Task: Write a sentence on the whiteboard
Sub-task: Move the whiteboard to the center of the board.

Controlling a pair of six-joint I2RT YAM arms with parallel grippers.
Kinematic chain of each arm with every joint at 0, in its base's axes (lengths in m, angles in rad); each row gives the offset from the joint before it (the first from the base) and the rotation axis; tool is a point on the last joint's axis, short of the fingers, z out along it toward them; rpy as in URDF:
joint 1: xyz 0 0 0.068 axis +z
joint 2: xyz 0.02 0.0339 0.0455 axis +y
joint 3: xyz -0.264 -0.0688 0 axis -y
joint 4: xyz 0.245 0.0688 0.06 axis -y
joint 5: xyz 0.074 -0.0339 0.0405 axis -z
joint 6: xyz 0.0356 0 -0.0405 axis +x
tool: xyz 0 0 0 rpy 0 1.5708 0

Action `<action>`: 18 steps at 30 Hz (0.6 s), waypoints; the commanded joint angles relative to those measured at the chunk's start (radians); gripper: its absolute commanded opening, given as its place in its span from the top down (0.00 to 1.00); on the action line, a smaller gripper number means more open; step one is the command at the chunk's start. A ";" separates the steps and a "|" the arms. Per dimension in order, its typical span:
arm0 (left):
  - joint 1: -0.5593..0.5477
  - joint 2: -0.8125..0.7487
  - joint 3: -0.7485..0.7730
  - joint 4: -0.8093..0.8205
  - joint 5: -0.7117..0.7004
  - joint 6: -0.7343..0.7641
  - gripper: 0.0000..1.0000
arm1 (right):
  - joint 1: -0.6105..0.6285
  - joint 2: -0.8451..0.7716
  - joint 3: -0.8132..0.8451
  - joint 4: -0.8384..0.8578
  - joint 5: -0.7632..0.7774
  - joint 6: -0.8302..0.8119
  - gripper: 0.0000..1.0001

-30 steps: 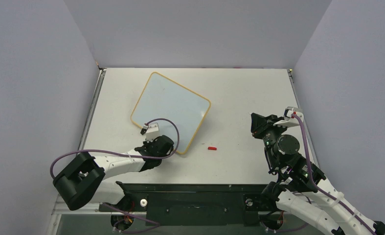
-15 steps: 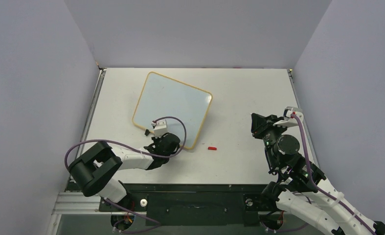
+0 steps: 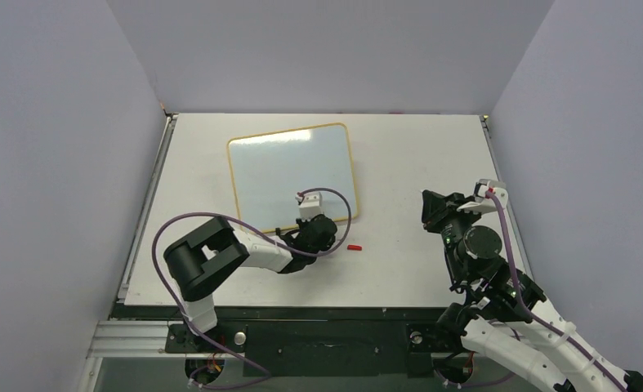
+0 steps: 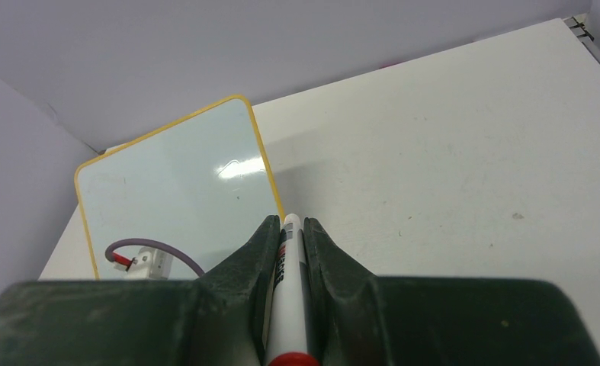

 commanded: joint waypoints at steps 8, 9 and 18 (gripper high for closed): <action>-0.021 0.205 0.201 0.030 0.137 0.062 0.90 | -0.011 -0.044 0.000 -0.035 0.049 -0.037 1.00; -0.020 0.214 0.230 0.029 0.139 0.080 0.90 | -0.012 -0.048 -0.001 -0.038 0.052 -0.037 1.00; -0.043 0.209 0.293 0.032 0.210 0.172 0.88 | -0.015 -0.048 0.008 -0.050 0.066 -0.055 1.00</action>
